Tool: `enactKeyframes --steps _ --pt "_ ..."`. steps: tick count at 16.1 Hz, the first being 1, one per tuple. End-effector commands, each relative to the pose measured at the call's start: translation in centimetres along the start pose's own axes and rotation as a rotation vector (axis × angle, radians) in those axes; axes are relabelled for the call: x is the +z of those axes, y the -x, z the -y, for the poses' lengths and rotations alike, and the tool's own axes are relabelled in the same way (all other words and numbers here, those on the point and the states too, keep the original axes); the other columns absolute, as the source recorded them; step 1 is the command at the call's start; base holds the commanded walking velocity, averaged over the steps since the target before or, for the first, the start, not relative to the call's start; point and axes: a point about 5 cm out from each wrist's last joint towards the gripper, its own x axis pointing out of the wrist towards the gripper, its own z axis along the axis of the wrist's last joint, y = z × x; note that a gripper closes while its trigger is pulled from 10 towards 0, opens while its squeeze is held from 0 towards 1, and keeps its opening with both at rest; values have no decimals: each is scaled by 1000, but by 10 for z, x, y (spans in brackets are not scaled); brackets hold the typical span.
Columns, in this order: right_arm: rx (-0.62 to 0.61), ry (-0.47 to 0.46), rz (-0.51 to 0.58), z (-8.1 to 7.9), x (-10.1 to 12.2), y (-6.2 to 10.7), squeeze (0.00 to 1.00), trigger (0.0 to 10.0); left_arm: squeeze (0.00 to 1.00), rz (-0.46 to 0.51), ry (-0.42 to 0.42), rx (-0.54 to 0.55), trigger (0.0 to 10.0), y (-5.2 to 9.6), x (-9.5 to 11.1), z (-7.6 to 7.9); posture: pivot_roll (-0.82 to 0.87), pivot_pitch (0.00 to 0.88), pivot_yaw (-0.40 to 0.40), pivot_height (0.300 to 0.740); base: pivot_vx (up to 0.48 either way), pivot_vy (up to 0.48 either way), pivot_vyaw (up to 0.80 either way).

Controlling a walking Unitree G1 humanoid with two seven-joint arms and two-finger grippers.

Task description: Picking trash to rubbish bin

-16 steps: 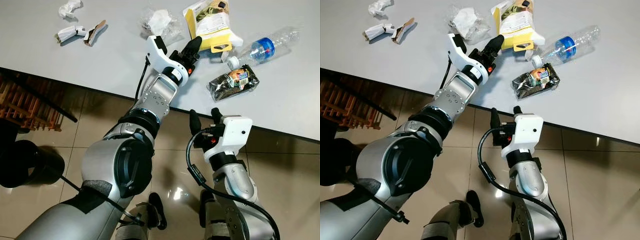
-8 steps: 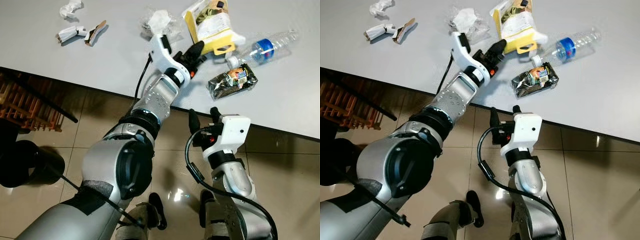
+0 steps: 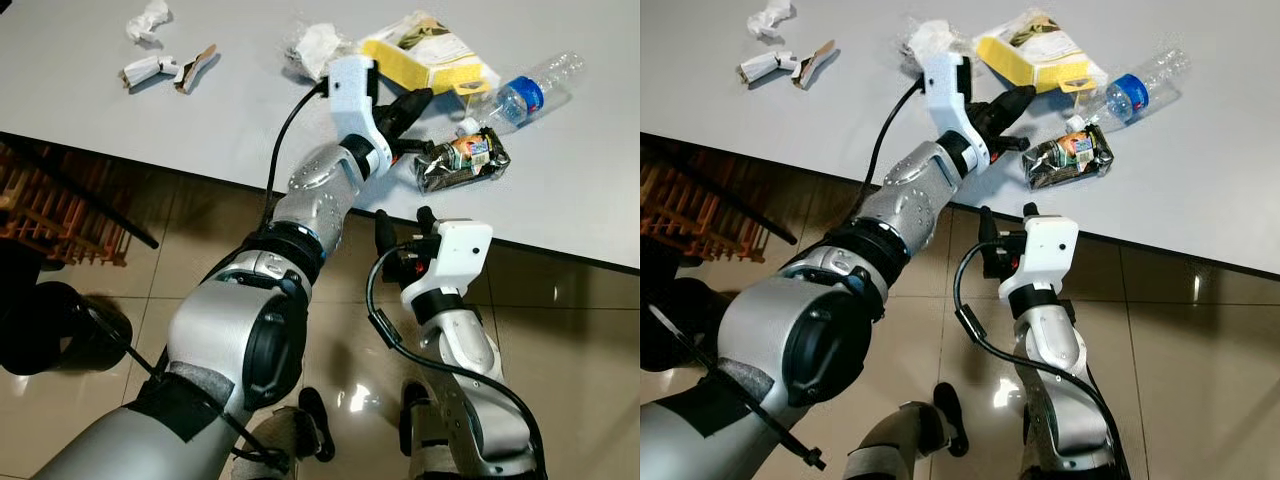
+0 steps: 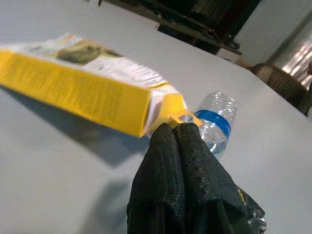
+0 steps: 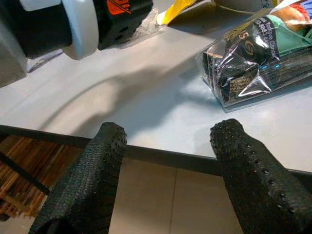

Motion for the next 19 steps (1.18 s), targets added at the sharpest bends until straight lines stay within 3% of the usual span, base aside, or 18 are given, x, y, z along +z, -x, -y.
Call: enactKeyframes --steps 1,4,8,9,11,15,16,18,19 --pt "-36 -36 -115 4 -23 2 0 10000 0 -10 -19 -31 10000 -1 -10 10 -304 257 208 740 0 0 0" --pt "-34 -29 -97 6 -21 -5 0 10000 0 55 -75 -31 10000 -3 1 11 -302 234 207 740 0 0 0" --pt "-40 -19 -81 12 -20 -12 0 10000 0 211 -67 -45 10000 -11 34 19 -295 212 202 740 0 0 0" --pt "-43 -18 -80 13 -20 -12 0 10000 0 219 -58 -52 10000 -11 36 20 -294 211 202 740 0 0 0" --pt "-63 -6 -71 18 -19 -16 0 10000 0 222 -119 -58 10000 -9 36 20 -293 199 197 740 0 0 0" --pt "-134 -2 -29 38 -8 -25 0 10000 0 137 -257 64 10000 16 15 -16 -265 159 188 740 0 0 0" --pt "-139 8 -16 42 -4 -27 0 10000 0 122 -266 85 10000 24 10 -24 -262 153 188 740 0 0 0" --pt "-180 23 33 56 10 -35 0 10000 0 89 -280 190 10000 52 -9 -50 -250 113 180 740 0 0 0" --pt "-185 25 37 57 11 -36 0 10000 0 88 -280 204 10000 55 -11 -53 -249 110 179 740 0 0 0"
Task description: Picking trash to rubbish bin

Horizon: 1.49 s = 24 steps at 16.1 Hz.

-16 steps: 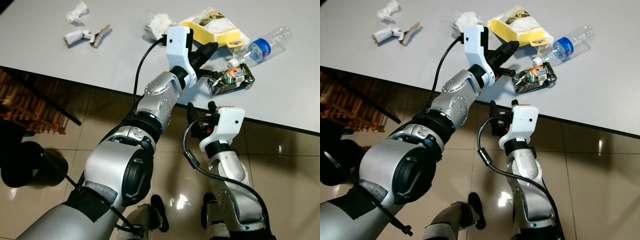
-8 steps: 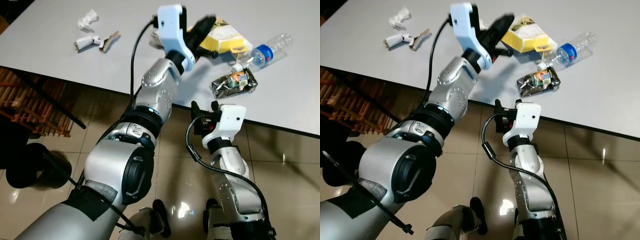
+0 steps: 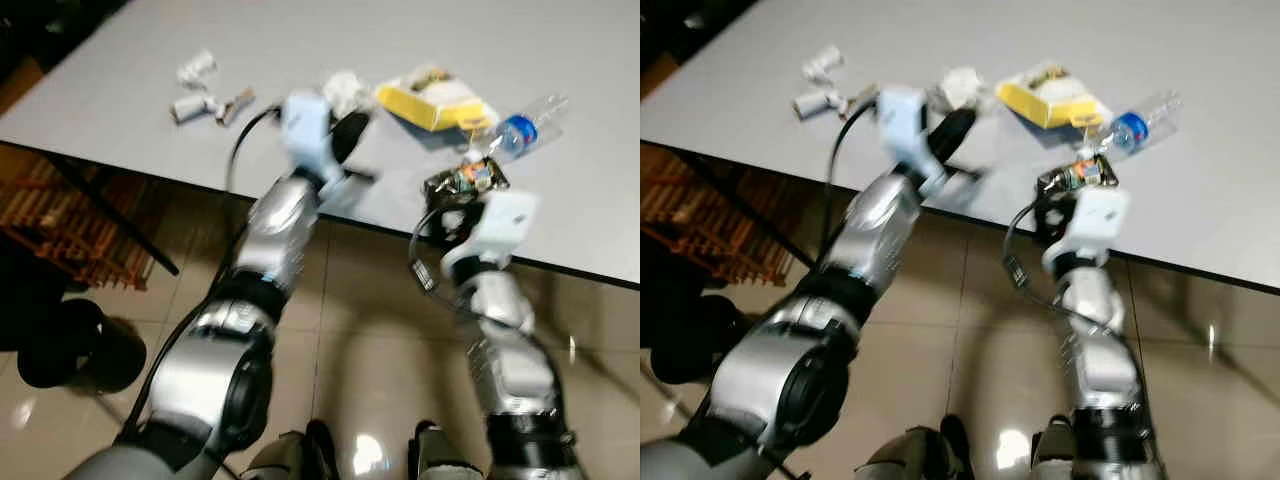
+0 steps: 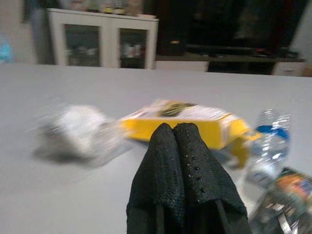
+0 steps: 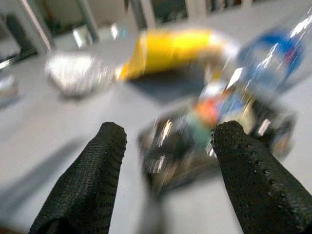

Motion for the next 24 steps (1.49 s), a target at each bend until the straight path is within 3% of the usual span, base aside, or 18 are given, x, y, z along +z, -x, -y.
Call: enactKeyframes --steps 1,4,6,7,13,22,24 --pt "-2 -23 0 -1 -2 -2 0 10000 0 24 -29 52 10000 9 2 -10 -242 89 175 740 0 0 0" --pt "-40 -13 53 8 12 -6 0 10000 0 63 -60 125 10000 25 2 -20 -229 58 166 740 0 0 0" --pt "-41 12 120 13 34 -13 0 10000 0 46 -119 120 10000 32 -3 -19 -240 48 162 740 0 0 0" --pt "-37 14 123 13 35 -14 0 10000 0 40 -126 119 10000 34 -5 -19 -239 48 160 740 0 0 0" --pt "0 -23 44 2 12 -9 0 10000 0 -27 -160 148 10000 59 -25 -14 -206 70 146 740 0 0 0" --pt "14 -40 6 -3 4 -5 0 10000 0 -37 -185 174 10000 64 -21 -11 -176 125 124 740 0 0 -765" --pt "22 -33 -1 -5 3 -4 0 10000 0 -41 -184 184 10000 65 -21 -11 -172 136 118 740 0 0 0"
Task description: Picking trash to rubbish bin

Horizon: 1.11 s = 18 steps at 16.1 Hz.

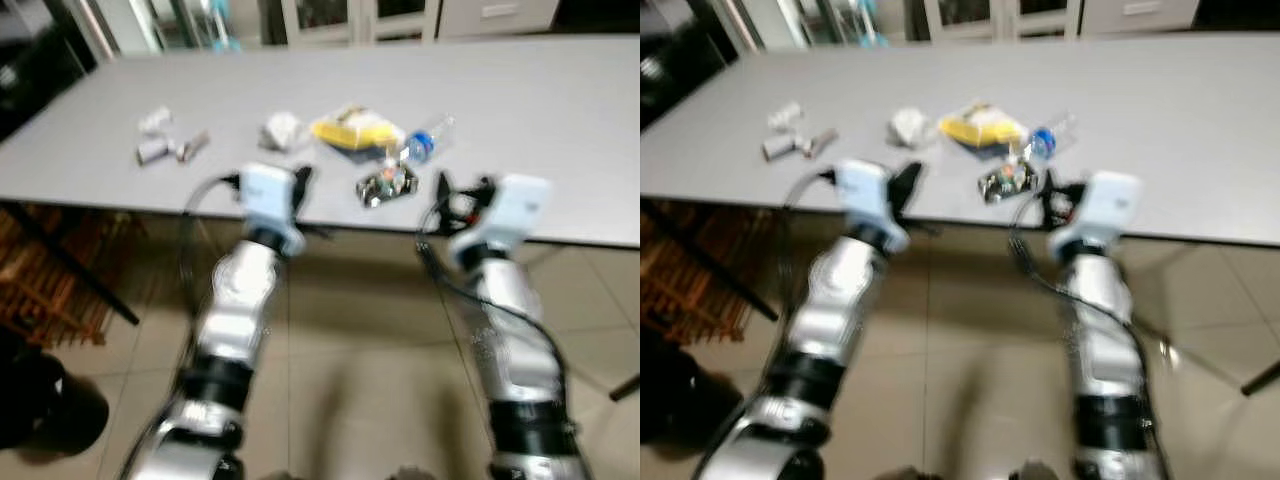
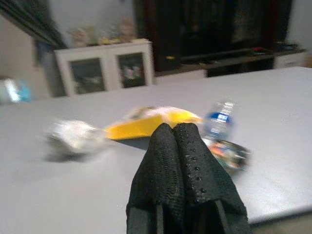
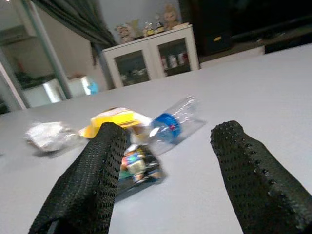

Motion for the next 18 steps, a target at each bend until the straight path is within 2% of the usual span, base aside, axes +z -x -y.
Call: enactKeyframes --steps 1,8,15,18 --pt "22 -10 -19 -9 -3 1 0 10000 0 1 -23 34 10000 3 3 -10 -172 137 118 740 0 0 0" --pt "35 -21 -33 -10 -4 2 0 10000 0 -11 -26 48 10000 5 2 -8 -174 145 104 740 0 0 0" --pt "57 -22 -53 -15 -7 2 0 10000 0 -24 -34 55 10000 8 -1 -7 -167 155 98 740 0 0 -800" --pt "56 -21 -55 -15 -9 2 0 10000 0 -31 -33 50 10000 7 -3 -4 -166 156 88 740 0 0 -150"
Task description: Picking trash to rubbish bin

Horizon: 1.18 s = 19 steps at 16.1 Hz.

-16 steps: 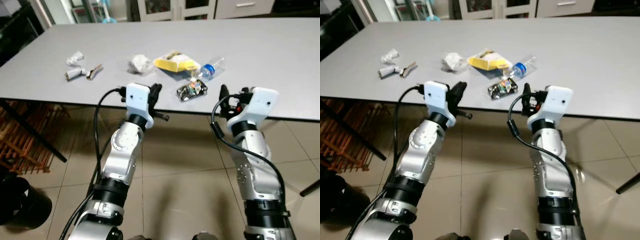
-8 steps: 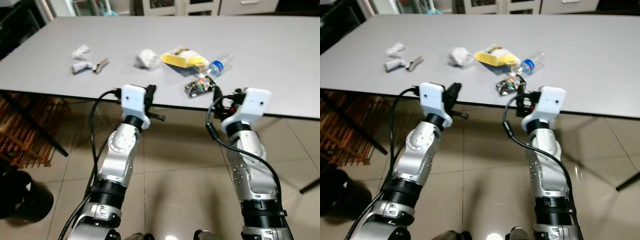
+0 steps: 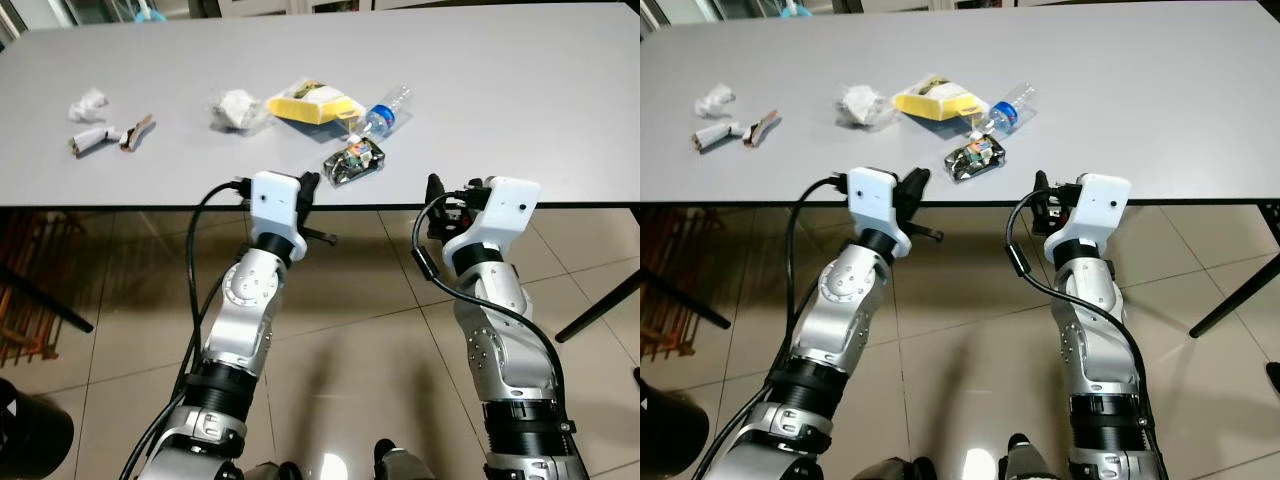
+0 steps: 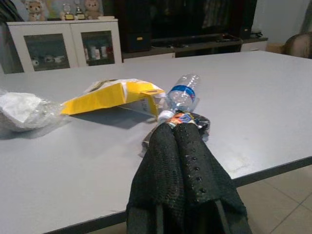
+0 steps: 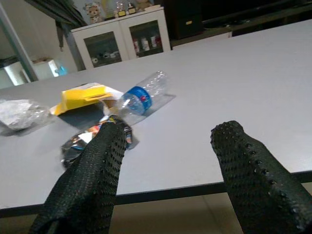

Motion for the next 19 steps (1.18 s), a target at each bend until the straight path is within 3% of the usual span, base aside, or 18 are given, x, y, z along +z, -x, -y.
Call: enactKeyframes --steps 1,8,17,19 --pt "24 -5 -17 -5 -3 1 0 10000 0 -7 -6 17 10000 2 -1 -1 -167 155 79 740 0 0 0" --pt "61 40 -16 2 5 -4 0 10000 0 -6 16 22 10000 -2 -6 13 -172 128 5 740 0 0 0" --pt "83 39 -20 -1 2 -12 0 10000 0 -11 11 78 10000 -5 -6 4 -154 79 16 740 0 0 0" --pt "79 40 -19 0 2 -11 0 10000 0 -16 14 82 10000 -6 -7 5 -157 76 15 740 353 0 0"
